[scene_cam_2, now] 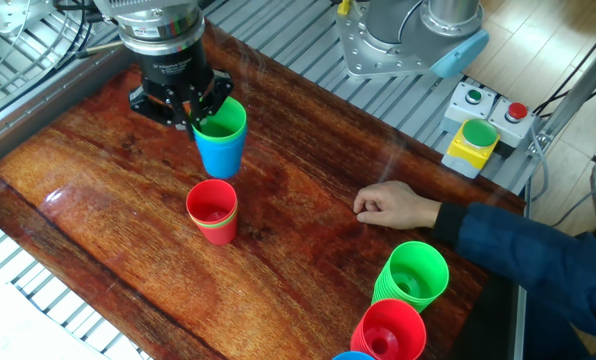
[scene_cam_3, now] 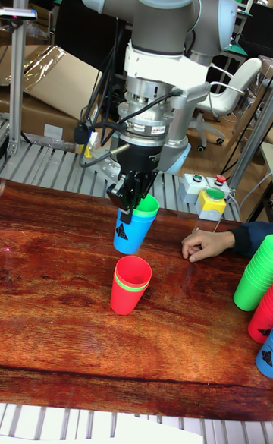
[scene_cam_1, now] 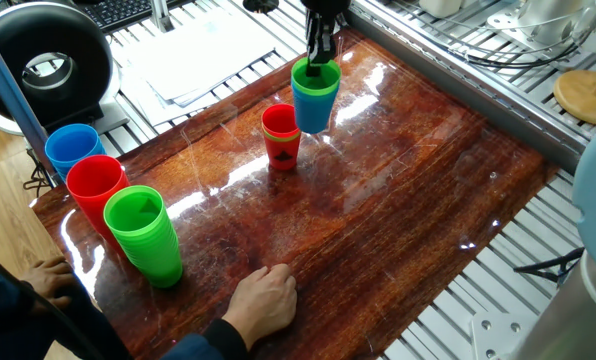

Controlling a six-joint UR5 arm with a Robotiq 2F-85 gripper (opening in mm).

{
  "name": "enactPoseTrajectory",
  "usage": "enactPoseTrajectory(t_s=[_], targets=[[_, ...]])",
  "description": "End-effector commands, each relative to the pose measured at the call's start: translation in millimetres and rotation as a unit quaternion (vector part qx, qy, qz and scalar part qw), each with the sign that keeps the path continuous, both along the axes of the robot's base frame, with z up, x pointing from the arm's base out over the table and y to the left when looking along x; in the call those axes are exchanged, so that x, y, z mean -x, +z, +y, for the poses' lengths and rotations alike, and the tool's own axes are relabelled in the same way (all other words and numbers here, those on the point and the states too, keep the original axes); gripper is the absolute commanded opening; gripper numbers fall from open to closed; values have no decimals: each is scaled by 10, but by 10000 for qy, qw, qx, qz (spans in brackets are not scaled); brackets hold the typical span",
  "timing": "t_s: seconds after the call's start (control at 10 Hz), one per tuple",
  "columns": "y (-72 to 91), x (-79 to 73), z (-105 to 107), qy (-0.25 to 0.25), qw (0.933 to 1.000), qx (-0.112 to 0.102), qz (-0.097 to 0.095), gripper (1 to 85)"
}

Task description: Stack the cups

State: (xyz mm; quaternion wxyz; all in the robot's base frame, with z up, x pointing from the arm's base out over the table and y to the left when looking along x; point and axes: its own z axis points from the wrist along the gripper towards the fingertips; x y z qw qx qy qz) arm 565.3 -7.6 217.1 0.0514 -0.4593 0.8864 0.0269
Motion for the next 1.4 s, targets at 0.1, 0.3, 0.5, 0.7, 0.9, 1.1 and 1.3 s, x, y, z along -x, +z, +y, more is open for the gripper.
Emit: enactPoseTrajectory(t_s=[0.1, 0.3, 0.5, 0.7, 0.9, 1.1, 1.3], targets=[[114, -12, -31, 81, 9997, 236, 34, 13], [254, -121, 126, 128, 9991, 408, 63, 13], [260, -283, 253, 141, 9988, 470, 25, 13], [192, -435, 306, 169, 9989, 435, -46, 13], [94, -524, 313, 183, 9988, 445, -62, 13], [-28, -555, 340, 171, 9988, 438, -153, 13], [-112, -545, 329, 193, 9987, 448, -170, 13]])
